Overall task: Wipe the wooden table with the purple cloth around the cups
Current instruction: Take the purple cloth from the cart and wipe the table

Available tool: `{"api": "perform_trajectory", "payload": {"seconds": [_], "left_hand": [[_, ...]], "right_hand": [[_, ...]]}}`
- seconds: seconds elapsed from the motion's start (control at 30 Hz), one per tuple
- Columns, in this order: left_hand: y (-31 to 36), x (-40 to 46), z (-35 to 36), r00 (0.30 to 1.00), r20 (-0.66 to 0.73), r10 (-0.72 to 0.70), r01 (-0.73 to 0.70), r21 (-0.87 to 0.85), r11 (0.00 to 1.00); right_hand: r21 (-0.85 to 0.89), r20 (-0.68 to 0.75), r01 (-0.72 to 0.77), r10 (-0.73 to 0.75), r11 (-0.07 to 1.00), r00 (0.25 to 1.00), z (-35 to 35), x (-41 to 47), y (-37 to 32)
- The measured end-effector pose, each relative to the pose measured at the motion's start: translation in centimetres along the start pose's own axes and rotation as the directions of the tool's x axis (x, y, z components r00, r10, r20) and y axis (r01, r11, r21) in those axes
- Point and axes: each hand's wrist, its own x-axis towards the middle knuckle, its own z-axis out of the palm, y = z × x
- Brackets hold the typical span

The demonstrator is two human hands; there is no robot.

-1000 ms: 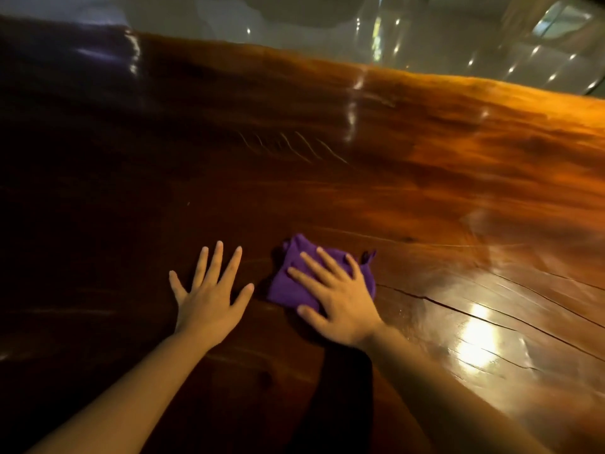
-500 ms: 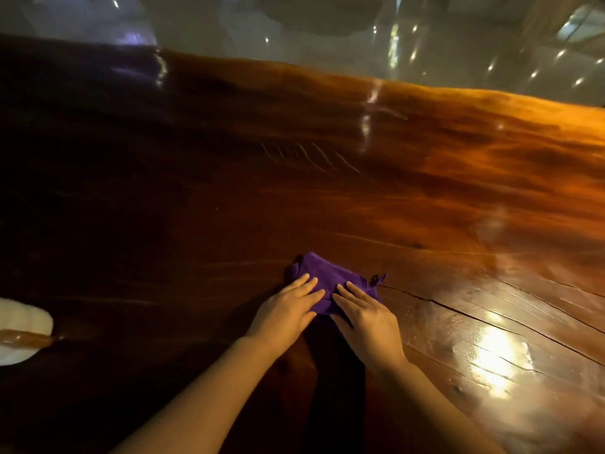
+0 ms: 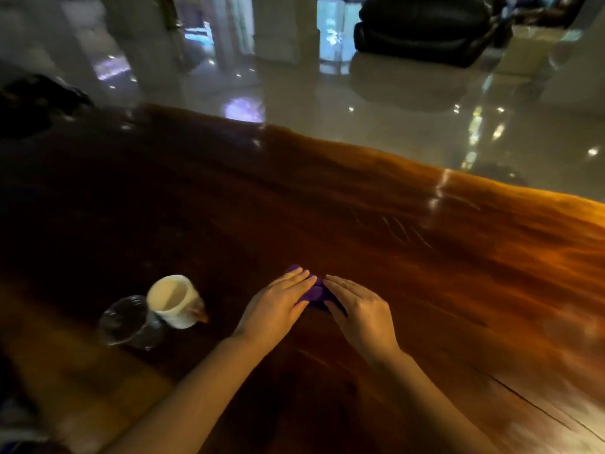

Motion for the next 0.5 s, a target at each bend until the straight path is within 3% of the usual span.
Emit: {"api": "perform_trajectory", "payload": {"seconds": [0.23,0.5], "left_hand": [[-7.5,-7.8,-15.3,0.953,-0.244,-0.180,0.218,0.140,0.966],[-19.9,-23.4,-29.5,0.773,-0.488,-0.406,0.522,0.125,0.844]], "right_hand": [[0.056,-0.009,0.340,-0.340,0.939,0.940,1.6,10.0,-15.8],[0.281,-0.014,0.688,-0.714,0.669,0.700,10.0,17.8,-39.5]]}}
